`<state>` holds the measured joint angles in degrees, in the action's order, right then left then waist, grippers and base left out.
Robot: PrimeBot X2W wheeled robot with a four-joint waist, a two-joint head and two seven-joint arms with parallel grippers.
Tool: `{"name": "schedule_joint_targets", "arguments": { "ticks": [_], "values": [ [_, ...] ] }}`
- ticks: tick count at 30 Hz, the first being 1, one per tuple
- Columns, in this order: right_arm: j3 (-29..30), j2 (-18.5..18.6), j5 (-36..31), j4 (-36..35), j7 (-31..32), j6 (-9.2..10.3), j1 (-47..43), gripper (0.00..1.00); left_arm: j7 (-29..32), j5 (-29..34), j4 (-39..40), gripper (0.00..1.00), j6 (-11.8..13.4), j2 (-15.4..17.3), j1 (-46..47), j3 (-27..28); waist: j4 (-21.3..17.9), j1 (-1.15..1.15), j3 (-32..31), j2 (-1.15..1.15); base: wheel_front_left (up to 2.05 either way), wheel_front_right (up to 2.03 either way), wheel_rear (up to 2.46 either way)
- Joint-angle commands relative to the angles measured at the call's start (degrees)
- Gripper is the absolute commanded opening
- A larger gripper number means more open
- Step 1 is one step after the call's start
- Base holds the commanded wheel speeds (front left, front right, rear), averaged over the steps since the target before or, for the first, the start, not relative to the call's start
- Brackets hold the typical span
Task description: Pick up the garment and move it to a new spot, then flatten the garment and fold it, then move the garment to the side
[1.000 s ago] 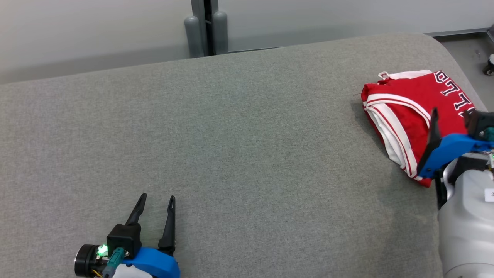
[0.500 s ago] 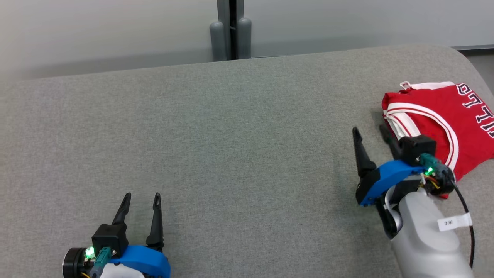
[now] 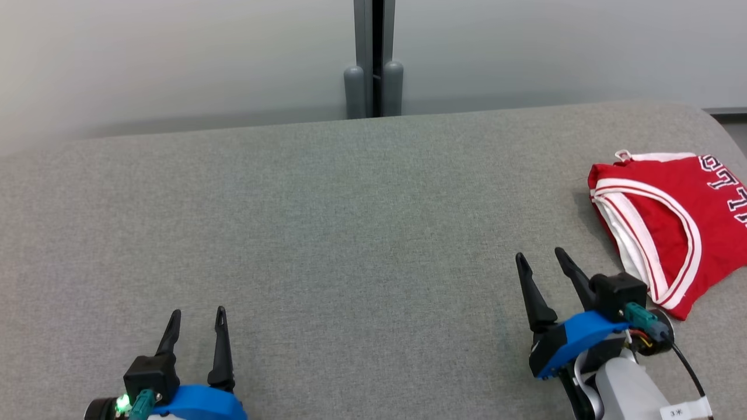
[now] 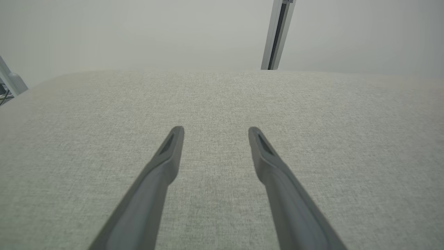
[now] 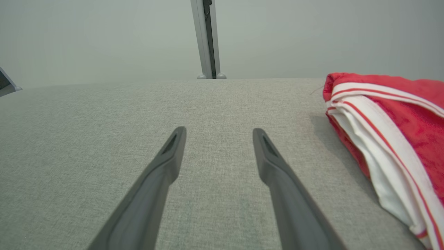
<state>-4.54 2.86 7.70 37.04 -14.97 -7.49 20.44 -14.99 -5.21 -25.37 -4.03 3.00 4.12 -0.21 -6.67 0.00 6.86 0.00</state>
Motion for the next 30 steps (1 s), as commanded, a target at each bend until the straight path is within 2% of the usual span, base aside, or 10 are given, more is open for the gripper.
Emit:
{"name": "schedule_joint_targets", "arguments": {
  "ticks": [1,17,27,28,30],
  "values": [
    [0.1,0.1,-0.2,-0.6,-0.3,0.00,-1.6,1.00,-0.3,-0.5,0.0,1.00,0.3,0.0,-0.5,0.6,0.0,0.00,-0.6,0.00,0.00,0.00,0.00],
    [0.8,0.1,1.5,-2.9,-0.3,0.00,-9.7,1.00,-0.3,-5.5,-1.3,1.00,1.2,-0.1,-5.1,0.1,0.9,0.00,-5.3,0.00,0.00,0.00,0.00],
    [-0.1,0.1,2.2,-2.8,-0.3,0.00,-10.8,1.00,-0.3,-8.1,0.8,1.00,0.3,-0.1,-6.2,-0.3,1.5,0.00,-6.0,0.00,0.00,0.00,0.00],
    [-0.1,0.0,2.0,-2.5,0.0,0.00,-9.6,0.00,0.0,-8.1,0.7,0.00,0.5,-0.1,-5.4,-0.4,1.5,0.00,-5.9,0.00,0.00,0.00,0.00],
    [0.0,-0.1,2.1,-1.7,0.3,0.00,-10.2,0.00,0.3,-8.2,-0.4,0.00,0.5,-0.1,-5.8,-0.4,1.5,0.00,-6.0,0.00,0.00,0.00,0.00]
  ]
}}
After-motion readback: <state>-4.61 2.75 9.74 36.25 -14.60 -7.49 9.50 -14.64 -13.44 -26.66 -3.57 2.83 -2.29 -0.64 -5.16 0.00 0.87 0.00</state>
